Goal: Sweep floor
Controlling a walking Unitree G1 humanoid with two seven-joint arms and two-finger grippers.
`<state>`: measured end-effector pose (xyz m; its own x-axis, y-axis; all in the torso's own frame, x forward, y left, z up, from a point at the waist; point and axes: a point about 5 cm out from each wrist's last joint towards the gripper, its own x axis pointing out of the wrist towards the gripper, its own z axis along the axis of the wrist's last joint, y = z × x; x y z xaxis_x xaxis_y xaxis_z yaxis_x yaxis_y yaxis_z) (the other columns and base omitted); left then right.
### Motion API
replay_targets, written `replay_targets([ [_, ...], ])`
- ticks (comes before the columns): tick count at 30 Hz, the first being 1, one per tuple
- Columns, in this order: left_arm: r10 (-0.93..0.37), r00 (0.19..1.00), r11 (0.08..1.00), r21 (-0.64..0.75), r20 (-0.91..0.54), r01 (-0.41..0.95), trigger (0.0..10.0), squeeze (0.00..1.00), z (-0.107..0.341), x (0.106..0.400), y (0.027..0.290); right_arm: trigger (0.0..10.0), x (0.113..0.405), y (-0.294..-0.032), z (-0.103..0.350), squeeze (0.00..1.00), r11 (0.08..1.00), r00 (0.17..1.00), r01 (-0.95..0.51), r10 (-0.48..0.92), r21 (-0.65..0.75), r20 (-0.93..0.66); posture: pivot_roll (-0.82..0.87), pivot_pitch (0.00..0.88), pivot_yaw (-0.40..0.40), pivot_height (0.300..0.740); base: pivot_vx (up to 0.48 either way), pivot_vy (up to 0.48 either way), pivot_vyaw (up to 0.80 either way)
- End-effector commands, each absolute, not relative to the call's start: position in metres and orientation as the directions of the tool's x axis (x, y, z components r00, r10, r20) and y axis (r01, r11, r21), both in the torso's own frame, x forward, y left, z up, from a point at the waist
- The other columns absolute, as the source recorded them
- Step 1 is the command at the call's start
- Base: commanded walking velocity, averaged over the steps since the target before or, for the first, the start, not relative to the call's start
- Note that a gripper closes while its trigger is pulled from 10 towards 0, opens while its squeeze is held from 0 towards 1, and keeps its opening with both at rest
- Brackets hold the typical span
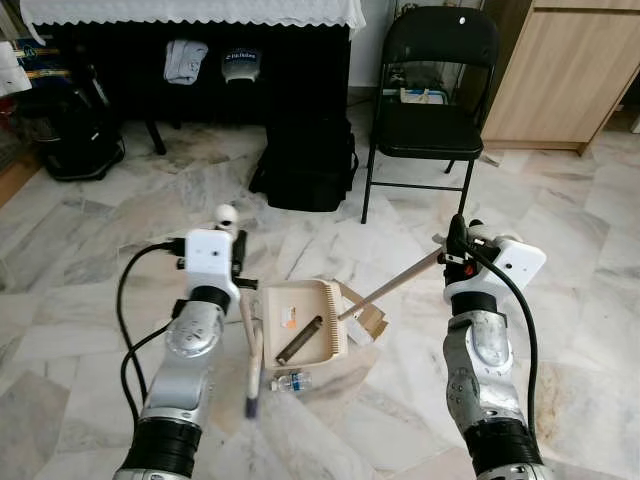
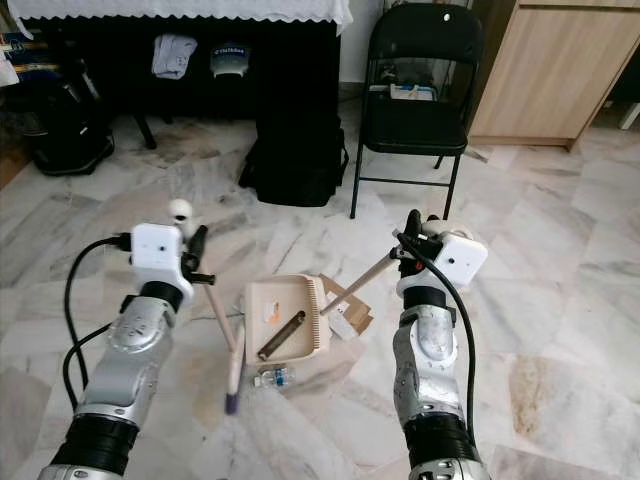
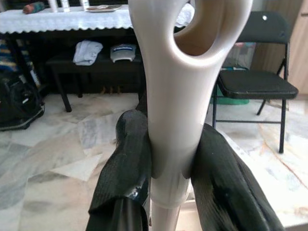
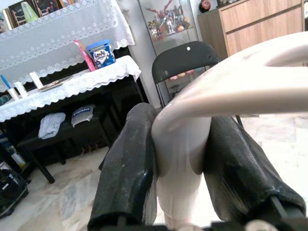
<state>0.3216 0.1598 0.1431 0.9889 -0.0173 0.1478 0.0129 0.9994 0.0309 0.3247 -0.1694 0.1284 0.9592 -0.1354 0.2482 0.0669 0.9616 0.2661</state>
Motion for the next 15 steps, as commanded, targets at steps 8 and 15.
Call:
replay_targets([
  [8, 0.068, 0.979, 0.994, -0.097, 0.190, -0.050, 10.0, 0.00, 0.158, 0.330, 0.176, 10.0, 0.326, -0.169, 0.148, 0.00, 0.946, 0.936, 0.027, -0.138, 0.324, 0.323, 0.07, 0.000, 0.008, 0.740, 0.000, 0.000, 0.00],
  [15, 0.056, 0.977, 0.997, -0.056, 0.206, -0.046, 10.0, 0.00, 0.161, 0.332, 0.176, 10.0, 0.327, -0.164, 0.146, 0.00, 0.924, 0.940, -0.003, -0.128, 0.383, 0.315, 0.07, 0.000, 0.018, 0.740, 0.000, 0.000, 0.00],
])
